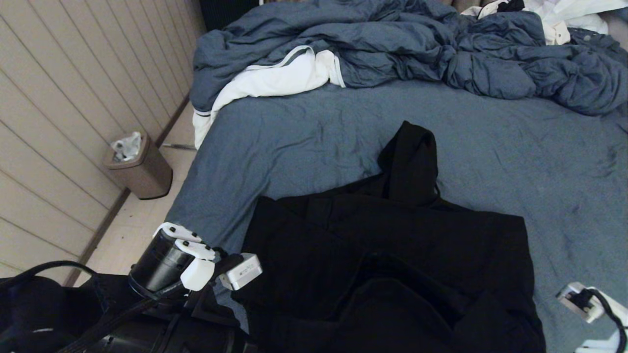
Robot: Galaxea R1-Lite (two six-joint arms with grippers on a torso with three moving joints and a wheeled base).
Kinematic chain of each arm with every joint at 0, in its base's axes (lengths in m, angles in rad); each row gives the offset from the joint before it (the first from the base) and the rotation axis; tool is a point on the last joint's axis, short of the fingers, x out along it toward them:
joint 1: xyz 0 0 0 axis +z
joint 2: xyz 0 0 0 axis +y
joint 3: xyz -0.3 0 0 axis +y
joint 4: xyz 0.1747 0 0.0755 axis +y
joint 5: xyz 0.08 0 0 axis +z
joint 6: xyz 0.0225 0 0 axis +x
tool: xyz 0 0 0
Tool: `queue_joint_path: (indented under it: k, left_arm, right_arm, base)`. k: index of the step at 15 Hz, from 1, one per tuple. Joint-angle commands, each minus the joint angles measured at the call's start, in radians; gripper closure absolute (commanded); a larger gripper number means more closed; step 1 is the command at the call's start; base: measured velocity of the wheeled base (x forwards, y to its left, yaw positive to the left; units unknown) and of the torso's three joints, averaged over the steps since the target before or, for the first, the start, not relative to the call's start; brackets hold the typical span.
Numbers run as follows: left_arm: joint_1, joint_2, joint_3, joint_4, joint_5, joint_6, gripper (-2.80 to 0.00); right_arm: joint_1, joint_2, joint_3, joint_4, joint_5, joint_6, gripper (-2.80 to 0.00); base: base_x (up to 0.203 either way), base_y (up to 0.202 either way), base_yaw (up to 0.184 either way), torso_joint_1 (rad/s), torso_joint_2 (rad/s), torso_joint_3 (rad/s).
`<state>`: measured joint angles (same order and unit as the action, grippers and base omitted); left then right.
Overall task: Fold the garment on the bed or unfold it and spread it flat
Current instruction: Unfold the black sweatshirt
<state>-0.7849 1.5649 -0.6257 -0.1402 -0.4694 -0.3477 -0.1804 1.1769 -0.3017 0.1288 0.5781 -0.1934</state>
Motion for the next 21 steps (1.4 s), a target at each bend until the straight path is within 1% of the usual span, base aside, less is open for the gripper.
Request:
queue_joint_path:
  k: [1,4,5,6,16,19,21]
  left_arm:
    - [-0.003,-0.002,0.024,-0.013,-0.003,-0.002,0.00]
    - [-0.005,-0.014,0.051,-0.038,-0.003,0.001,0.00]
    - [-0.005,-0.025,0.053,-0.038,-0.003,-0.002,-2.80]
    - [-0.007,-0.034,0.053,-0.038,-0.003,-0.002,-2.80]
    - [-0.005,-0.055,0.043,-0.044,0.001,0.003,-2.80]
    - [0.004,-0.057,0.032,-0.075,0.006,-0.001,-2.80]
    - [0.004,-0.055,0.021,-0.076,0.006,-0.001,-2.80]
  right_arm:
    - [0.001,-0.019,0.013,0.002,0.003,-0.001,0.00]
    - [0.002,-0.028,0.010,0.005,0.002,0.000,0.00]
    - [-0.001,-0.028,0.011,0.002,0.002,0.000,0.00]
    - [-0.002,-0.028,0.010,0.002,0.002,0.002,-2.80]
    - [0.013,-0.107,0.021,0.009,0.005,-0.001,-2.80]
    - [0.013,-0.127,0.044,0.005,0.004,-0.001,-2.80]
    - [0.013,-0.127,0.040,0.006,0.003,-0.001,-2.80]
  base:
    - [0.000,0.000,0.000,0.000,0.00,0.000]
    - [0.000,0.000,0.000,0.000,0.00,0.000]
    - [0.000,0.000,0.000,0.000,0.00,0.000]
    - [0.000,0.000,0.000,0.000,0.00,0.000]
    - [0.000,0.000,0.000,0.000,0.00,0.000]
    - [0.000,0.000,0.000,0.000,0.00,0.000]
    - [0.000,0.000,0.000,0.000,0.00,0.000]
